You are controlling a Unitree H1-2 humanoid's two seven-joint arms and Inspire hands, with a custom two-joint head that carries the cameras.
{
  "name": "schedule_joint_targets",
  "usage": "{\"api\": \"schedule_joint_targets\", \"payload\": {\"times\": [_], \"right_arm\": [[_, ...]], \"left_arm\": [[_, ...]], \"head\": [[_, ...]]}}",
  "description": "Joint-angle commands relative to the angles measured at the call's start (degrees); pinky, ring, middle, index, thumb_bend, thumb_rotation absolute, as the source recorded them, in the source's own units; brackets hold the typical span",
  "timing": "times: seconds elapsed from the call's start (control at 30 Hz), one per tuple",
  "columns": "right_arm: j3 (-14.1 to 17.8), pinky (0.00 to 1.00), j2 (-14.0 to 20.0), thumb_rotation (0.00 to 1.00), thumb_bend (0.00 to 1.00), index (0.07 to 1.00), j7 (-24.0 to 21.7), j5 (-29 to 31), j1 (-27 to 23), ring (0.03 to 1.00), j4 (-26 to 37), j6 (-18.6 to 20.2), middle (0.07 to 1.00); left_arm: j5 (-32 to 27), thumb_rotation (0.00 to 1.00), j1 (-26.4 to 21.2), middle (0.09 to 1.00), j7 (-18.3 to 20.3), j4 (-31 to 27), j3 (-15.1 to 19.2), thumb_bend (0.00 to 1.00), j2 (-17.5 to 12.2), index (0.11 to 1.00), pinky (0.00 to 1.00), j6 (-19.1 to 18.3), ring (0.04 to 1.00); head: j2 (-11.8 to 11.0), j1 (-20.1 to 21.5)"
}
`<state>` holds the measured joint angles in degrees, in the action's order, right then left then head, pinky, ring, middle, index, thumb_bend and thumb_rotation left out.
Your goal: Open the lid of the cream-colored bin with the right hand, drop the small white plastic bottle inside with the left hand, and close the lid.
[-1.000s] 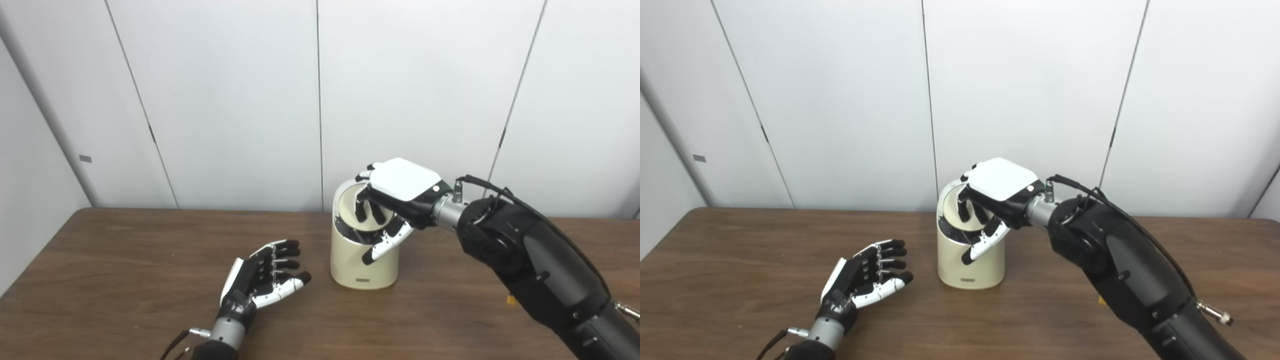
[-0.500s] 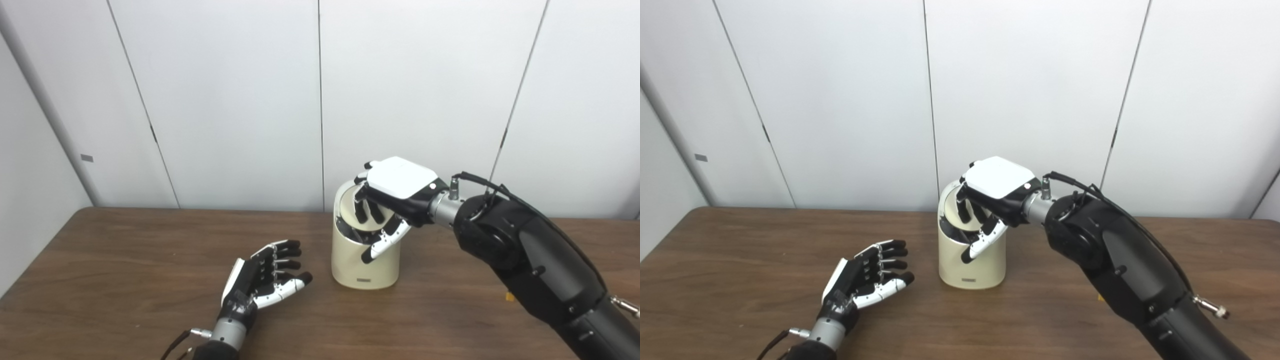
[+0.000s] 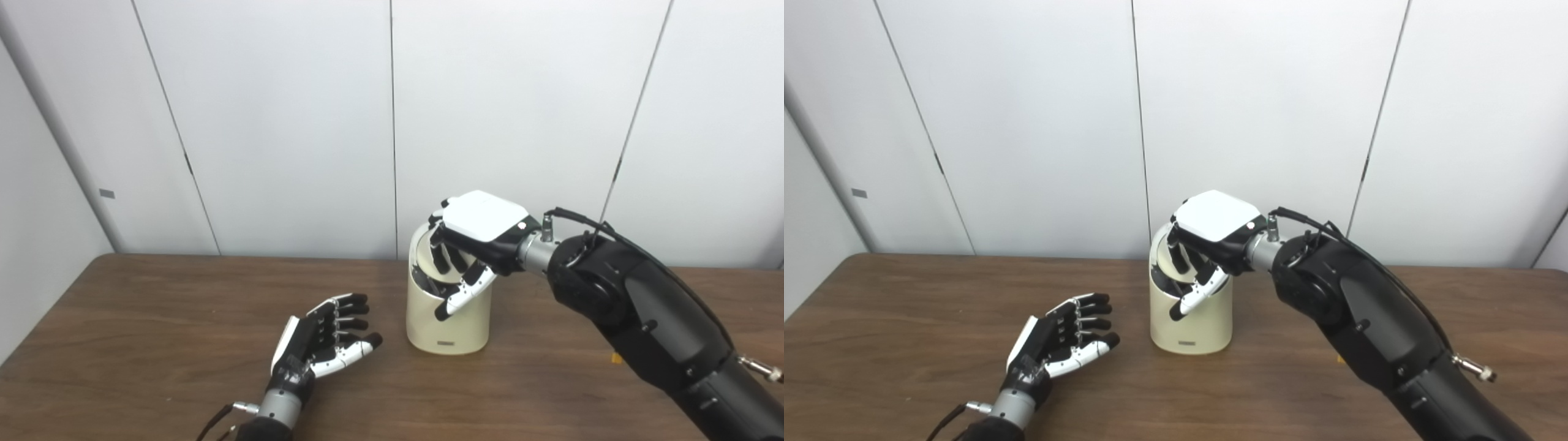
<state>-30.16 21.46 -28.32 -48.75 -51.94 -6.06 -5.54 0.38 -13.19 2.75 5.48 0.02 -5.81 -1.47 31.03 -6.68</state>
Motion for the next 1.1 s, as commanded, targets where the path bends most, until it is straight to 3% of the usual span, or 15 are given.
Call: {"api": "schedule_joint_targets", "payload": {"times": [0.0,0.23,0.5,0.8,1.07], "right_arm": [[-0.57,0.94,0.14,0.55,0.74,0.609,-0.20,0.47,0.78,0.880,-0.89,-2.26,0.794],[0.45,0.91,1.31,0.46,0.70,0.705,5.99,-1.15,4.94,0.861,-0.82,-3.77,0.749],[2.43,0.87,2.74,0.45,0.66,0.732,11.79,-1.97,8.73,0.848,0.12,-4.61,0.743],[4.60,0.92,3.25,0.44,0.66,0.749,11.50,-0.81,12.18,0.860,2.30,-3.61,0.771],[3.72,0.92,2.87,0.50,0.68,0.765,8.10,-1.35,11.60,0.881,1.16,-1.91,0.794]], "left_arm": [[0.65,0.15,-1.77,0.750,-0.45,-1.96,0.16,0.70,-0.12,0.754,0.60,1.17,0.689],[0.56,0.15,-1.70,0.752,-0.39,-2.06,0.16,0.70,-0.14,0.755,0.61,1.17,0.692],[0.32,0.15,-1.47,0.749,-0.36,-2.34,0.35,0.71,-0.20,0.754,0.60,0.88,0.689],[0.56,0.16,-1.46,0.752,-0.32,-2.78,0.22,0.70,-0.25,0.756,0.61,0.55,0.692],[0.52,0.16,-1.41,0.754,-0.30,-2.74,0.19,0.70,-0.23,0.758,0.61,0.65,0.694]], "head": [[0.03,-0.01],[0.25,-0.18],[0.39,-0.09],[0.56,-0.10],[0.69,-0.36]]}}
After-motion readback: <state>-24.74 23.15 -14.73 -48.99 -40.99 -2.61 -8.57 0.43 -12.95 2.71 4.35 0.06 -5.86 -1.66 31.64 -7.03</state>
